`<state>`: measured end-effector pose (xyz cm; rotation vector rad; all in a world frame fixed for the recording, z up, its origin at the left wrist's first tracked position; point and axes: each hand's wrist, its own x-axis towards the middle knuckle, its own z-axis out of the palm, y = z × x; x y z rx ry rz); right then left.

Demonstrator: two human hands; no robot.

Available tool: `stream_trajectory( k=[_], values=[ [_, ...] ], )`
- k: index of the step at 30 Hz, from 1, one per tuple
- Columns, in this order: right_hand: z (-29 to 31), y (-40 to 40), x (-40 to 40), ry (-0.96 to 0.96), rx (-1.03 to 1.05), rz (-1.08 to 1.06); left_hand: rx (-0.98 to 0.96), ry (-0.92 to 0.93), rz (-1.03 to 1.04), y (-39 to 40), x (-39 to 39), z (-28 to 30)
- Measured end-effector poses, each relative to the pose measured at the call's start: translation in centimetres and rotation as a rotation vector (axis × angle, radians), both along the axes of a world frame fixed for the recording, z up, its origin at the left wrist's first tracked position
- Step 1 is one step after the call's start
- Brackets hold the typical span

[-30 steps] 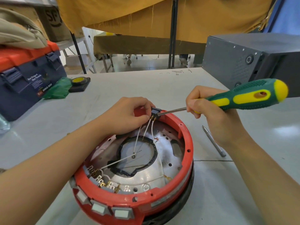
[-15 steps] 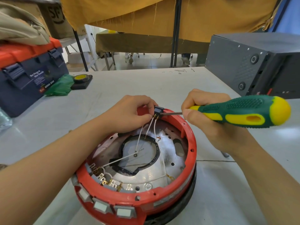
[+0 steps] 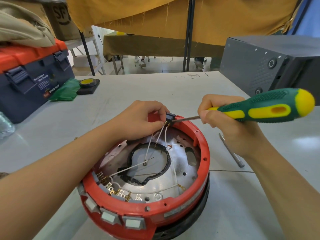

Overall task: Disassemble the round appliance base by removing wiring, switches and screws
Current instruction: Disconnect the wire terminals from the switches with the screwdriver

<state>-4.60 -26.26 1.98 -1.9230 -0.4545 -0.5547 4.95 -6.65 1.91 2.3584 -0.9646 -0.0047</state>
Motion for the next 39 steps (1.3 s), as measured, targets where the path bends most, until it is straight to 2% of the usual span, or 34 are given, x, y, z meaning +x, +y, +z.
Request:
stream_trajectory(
  k=[6,16,21,29,35,39],
  values=[
    [-0.2,-0.3,1.4,0.051,0.19,0.021,-0.003,0.004,0.004,-0.1,0.0,-0.1],
    [-1.0,-1.2,1.9,0.116,0.348,0.006,0.003,-0.01,0.008,-0.1,0.1,-0.1],
    [-1.4,0.8,1.7,0.175,0.197,0.06,-0.016,-0.011,0.001,-0.2,0.1,-0.4],
    [-0.6,-1.0,1.0,0.043,0.29,-0.028,-0.012,-0.024,-0.032,-0.1,0.1,-0.3],
    [-0.1,-0.3,0.3,0.028,0.082,-0.03,-0.014,-0.028,-0.05,0.0,0.1,-0.3],
    [0.3,0.0,-0.2,0.013,0.032,-0.034,-0.023,-0.006,-0.071,0.1,0.0,-0.3]
  ],
)
